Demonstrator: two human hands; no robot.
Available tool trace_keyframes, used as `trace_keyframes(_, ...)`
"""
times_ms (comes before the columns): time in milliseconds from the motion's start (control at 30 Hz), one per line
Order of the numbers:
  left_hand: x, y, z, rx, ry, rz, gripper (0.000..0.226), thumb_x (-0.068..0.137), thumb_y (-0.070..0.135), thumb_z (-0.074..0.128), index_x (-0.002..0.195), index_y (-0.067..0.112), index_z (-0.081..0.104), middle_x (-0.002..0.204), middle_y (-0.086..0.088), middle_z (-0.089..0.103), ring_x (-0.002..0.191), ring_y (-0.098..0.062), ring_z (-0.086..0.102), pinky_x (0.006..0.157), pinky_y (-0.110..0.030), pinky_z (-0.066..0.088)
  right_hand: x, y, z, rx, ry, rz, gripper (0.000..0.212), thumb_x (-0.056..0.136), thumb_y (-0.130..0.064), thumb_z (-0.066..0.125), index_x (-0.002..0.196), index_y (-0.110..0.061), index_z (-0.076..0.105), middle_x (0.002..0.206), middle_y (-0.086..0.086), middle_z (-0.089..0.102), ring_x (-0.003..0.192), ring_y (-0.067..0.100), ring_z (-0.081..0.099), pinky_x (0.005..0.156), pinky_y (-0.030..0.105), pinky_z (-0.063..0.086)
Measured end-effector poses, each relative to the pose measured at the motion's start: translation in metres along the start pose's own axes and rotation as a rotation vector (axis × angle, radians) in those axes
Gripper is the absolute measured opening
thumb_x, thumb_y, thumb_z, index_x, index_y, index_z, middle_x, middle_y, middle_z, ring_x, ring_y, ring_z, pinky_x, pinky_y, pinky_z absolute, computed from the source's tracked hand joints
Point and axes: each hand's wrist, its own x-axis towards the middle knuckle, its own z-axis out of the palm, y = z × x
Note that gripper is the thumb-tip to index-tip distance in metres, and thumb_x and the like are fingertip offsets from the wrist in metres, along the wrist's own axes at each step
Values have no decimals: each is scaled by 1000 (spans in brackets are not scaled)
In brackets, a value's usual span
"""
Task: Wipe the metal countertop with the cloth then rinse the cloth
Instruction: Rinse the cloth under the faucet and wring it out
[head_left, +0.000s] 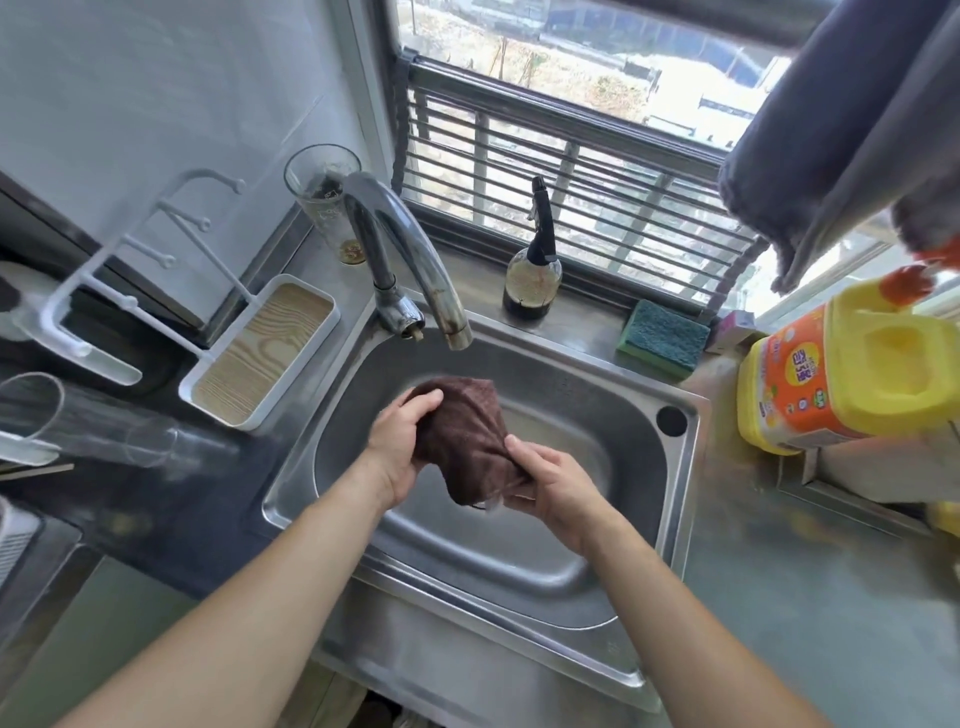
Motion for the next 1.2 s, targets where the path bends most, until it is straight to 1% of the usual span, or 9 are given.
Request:
trace_keyframes(133, -4, -14, 3, 75, 2, -79, 27, 96, 13, 60, 121, 7, 66, 110, -17, 72, 94, -32, 69, 85, -52, 57, 7, 4, -1, 279, 290, 3, 45, 89, -52, 71, 112, -13, 75, 99, 5, 79, 90, 18, 75, 81, 36, 60)
trace_keyframes(267, -11, -27, 12, 186, -142, -304, 30, 92, 21, 67, 116, 3, 70, 109, -17, 74, 94, -30, 71, 78, -40, 62, 0, 6, -12, 295, 128, 42, 41, 95, -35, 68, 125, -7, 68, 124, 18, 72, 115, 34, 69, 104, 49, 53)
trace_keyframes(433, -18, -57, 41, 539, -71, 121, 16, 88, 18, 76, 89, 3, 70, 84, -6, 73, 78, -20, 63, 73, -34, 55, -31, 12, -40, -496, 642, -248, 35, 84, -44, 78, 107, -21, 66, 95, -6, 71, 91, 16, 66, 84, 29, 50)
trace_keyframes(533, -38, -78, 72, 604, -239, 295, 26, 87, 23, 76, 76, 9, 58, 67, 6, 55, 65, -10, 49, 59, -24, 41, -56, 9, -68, -441, 879, -388, 31, 87, -48, 75, 93, -21, 61, 79, -7, 67, 80, 23, 63, 72, 32, 45)
trace_keyframes(733, -77, -124, 151, 597, -459, 338, 27, 87, 27, 70, 79, 3, 61, 69, 0, 54, 68, -14, 48, 66, -33, 40, -109, 17, -152, -394, 1086, -357, 31, 92, -41, 71, 103, -12, 64, 95, 9, 74, 95, 35, 67, 82, 37, 48)
trace_keyframes(833, -89, -151, 181, 634, -489, 327, 17, 90, 24, 70, 74, 21, 66, 65, 15, 58, 64, -6, 51, 63, -25, 41, -126, 21, -192, -398, 1096, -302, 42, 93, -45, 68, 118, -12, 63, 110, 13, 73, 107, 35, 65, 93, 43, 52)
trace_keyframes(1000, -91, -179, 200, 1462, -118, 818, 40, 78, 38, 64, 115, 23, 62, 112, 1, 58, 112, -23, 48, 95, -42, 42, -136, 32, -222, -779, 1284, -139, 57, 93, -31, 67, 140, -1, 51, 140, 25, 52, 128, 42, 48, 106, 49, 43)
trace_keyframes(1100, -87, -185, 211, 1437, -388, 1142, 60, 75, 15, 62, 135, 15, 59, 138, -5, 58, 132, -28, 48, 109, -46, 41, -134, 49, -219, -1058, 1095, -485, 53, 91, -23, 67, 142, -10, 56, 146, 17, 52, 133, 36, 49, 108, 48, 45)
trace_keyframes(1200, -79, -192, 214, 1655, -589, 1104, 70, 87, 22, 60, 154, 22, 41, 159, 1, 42, 152, -19, 29, 124, -41, 21, -126, 72, -215, -1207, 882, -396, 65, 97, -40, 53, 158, -26, 35, 167, 3, 28, 155, 22, 25, 121, 50, 29)
